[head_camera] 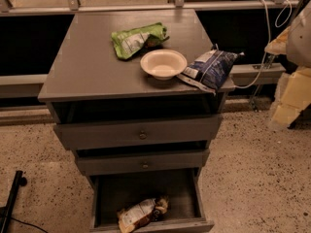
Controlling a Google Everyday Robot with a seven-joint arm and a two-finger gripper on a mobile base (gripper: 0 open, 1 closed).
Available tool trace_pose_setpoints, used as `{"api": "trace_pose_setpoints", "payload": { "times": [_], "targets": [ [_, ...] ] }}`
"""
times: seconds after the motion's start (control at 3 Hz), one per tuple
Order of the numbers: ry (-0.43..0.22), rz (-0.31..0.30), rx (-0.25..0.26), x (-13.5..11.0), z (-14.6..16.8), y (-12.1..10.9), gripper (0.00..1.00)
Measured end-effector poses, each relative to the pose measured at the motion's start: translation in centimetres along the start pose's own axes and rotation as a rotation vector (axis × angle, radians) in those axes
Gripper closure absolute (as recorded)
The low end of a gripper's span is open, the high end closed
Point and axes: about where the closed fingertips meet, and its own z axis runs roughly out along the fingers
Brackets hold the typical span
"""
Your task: Pick brown chip bag from bottom drawer and place on counter
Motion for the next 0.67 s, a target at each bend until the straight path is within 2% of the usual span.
{"api": "trace_pose_setpoints", "payload": {
  "times": [0.33, 0.67],
  "targets": [
    [0.000, 0.000, 0.000, 0.0, 0.0, 0.0, 0.00],
    [-0.066, -0.006, -0.041, -1.0, 2.7, 0.3, 0.00]
  ]
}}
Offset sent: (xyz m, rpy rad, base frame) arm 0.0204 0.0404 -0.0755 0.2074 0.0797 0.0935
